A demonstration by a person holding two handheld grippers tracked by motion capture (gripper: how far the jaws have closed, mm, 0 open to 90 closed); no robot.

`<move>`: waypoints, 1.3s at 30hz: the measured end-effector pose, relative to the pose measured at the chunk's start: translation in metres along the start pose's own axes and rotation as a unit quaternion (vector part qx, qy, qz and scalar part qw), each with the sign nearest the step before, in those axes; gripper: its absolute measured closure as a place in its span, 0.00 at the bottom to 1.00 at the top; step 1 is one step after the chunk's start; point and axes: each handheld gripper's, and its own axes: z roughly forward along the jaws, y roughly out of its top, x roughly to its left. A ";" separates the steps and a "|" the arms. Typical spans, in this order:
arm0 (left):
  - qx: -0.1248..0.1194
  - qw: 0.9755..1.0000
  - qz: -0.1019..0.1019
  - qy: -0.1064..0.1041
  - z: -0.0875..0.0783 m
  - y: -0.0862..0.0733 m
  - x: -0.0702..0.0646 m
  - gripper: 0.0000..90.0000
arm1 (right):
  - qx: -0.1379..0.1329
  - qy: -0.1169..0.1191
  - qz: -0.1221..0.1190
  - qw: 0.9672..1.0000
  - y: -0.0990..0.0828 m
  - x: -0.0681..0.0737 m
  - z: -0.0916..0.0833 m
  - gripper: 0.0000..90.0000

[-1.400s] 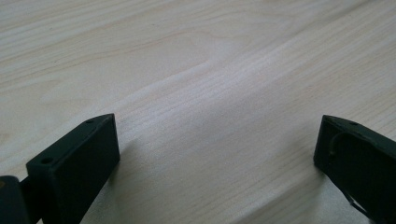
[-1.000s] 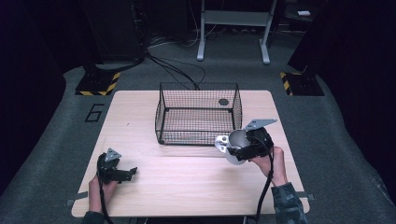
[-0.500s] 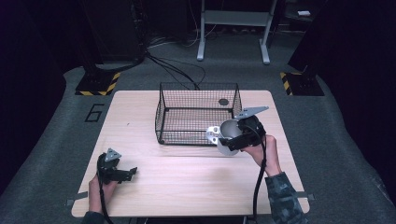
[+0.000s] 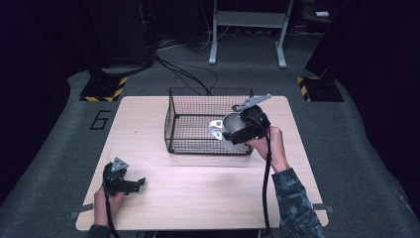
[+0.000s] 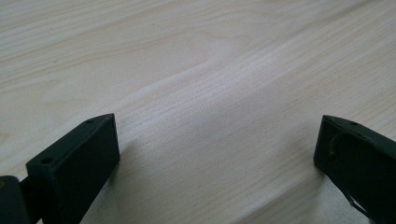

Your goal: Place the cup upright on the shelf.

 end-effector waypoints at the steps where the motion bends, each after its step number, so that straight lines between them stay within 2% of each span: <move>1: 0.000 1.000 0.000 0.000 0.000 0.000 0.000 0.00 | -0.002 -0.001 -0.002 1.000 0.003 -0.001 0.002 0.06; 8: 0.000 1.000 0.000 0.000 0.000 0.000 0.000 0.00 | 0.009 0.000 0.000 1.000 0.016 -0.003 0.013 0.06; 9: 0.001 1.000 -0.001 0.000 0.000 0.000 0.000 0.00 | 0.005 -0.002 -0.009 1.000 0.020 -0.005 0.018 0.06; 11: 0.000 1.000 0.000 0.000 0.000 0.000 0.000 0.00 | 0.006 0.000 -0.009 1.000 0.021 -0.005 0.020 0.06; 16: 0.000 1.000 0.000 0.000 0.000 0.000 0.000 0.00 | 0.011 -0.001 -0.008 1.000 0.029 -0.007 0.028 0.06; 17: 0.000 1.000 0.000 0.000 0.000 0.000 0.000 0.00 | 0.011 -0.001 0.002 1.000 0.033 -0.009 0.032 0.06; 19: 0.001 1.000 0.000 0.000 0.000 0.000 0.000 0.00 | 0.009 -0.001 -0.007 1.000 0.035 -0.011 0.034 0.06; 25: -0.004 1.000 -0.003 0.000 0.001 0.000 0.000 0.00 | 0.014 -0.003 0.002 1.000 0.049 -0.014 0.049 0.06; 26: 0.001 1.000 0.003 0.000 0.000 0.000 0.000 0.00 | 0.014 -0.003 0.002 1.000 0.049 -0.014 0.049 0.06; 28: 0.000 1.000 0.003 0.000 0.000 0.000 0.000 0.00 | 0.017 -0.004 -0.005 1.000 0.052 -0.016 0.055 0.06; 29: 0.000 1.000 0.002 0.000 0.000 0.000 0.000 0.00 | 0.022 -0.005 0.005 1.000 0.054 -0.016 0.062 0.06; 30: 0.000 1.000 0.002 0.000 0.000 0.000 0.000 0.00 | 0.024 -0.003 0.001 1.000 0.055 -0.018 0.065 0.06; 36: 0.010 1.000 0.009 -0.004 -0.001 0.001 0.001 0.00 | 0.030 -0.007 0.013 0.999 0.059 -0.021 0.080 0.06; 37: 0.000 1.000 0.001 0.000 0.000 0.000 0.000 0.00 | 0.033 -0.008 0.022 0.999 0.060 -0.022 0.085 0.06; 39: 0.001 1.000 0.003 -0.001 0.000 0.000 0.000 0.00 | 0.031 -0.009 0.022 0.999 0.060 -0.023 0.087 0.06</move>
